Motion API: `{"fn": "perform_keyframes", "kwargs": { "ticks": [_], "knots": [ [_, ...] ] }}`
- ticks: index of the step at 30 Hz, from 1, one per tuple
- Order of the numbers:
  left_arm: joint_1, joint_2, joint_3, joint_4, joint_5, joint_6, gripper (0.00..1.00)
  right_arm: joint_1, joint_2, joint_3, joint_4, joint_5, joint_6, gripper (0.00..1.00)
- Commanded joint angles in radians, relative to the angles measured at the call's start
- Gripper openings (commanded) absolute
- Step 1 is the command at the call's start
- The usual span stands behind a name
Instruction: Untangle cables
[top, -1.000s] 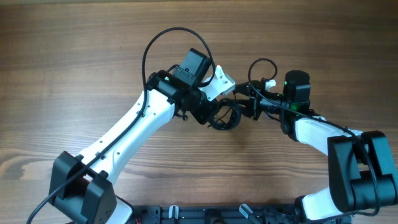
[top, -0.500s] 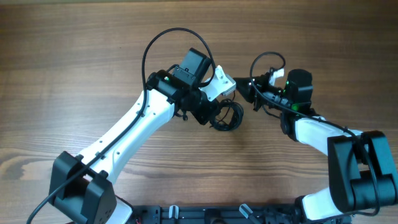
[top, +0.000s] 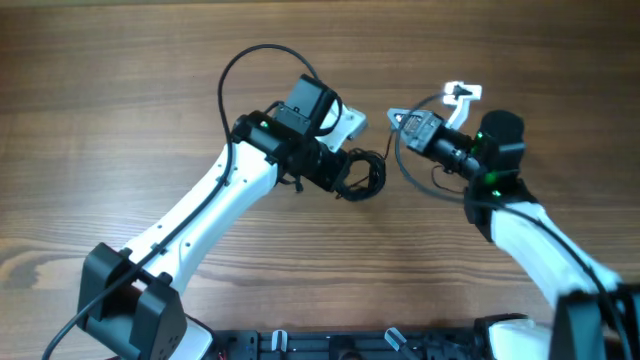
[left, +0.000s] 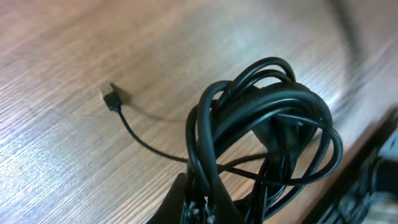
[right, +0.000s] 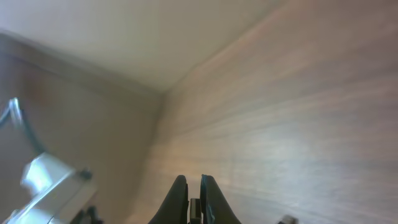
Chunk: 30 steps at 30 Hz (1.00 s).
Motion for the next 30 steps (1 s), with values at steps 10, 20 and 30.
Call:
{"fn": "perform_keyframes", "kwargs": {
  "ticks": [10, 20, 30],
  "knots": [
    [-0.017, -0.013, 0.01, 0.093, 0.159, -0.153, 0.04, 0.267, -0.291, 0.006, -0.277, 0.497, -0.365, 0.05],
    [-0.047, -0.013, 0.01, 0.066, 0.159, -0.202, 0.04, 0.379, -0.29, 0.006, -0.118, 0.888, -0.444, 0.04],
    [-0.069, -0.013, 0.01, 0.067, 0.171, -0.374, 0.04, 0.379, -0.223, 0.005, -0.146, 0.896, -0.441, 0.05]
  ]
}}
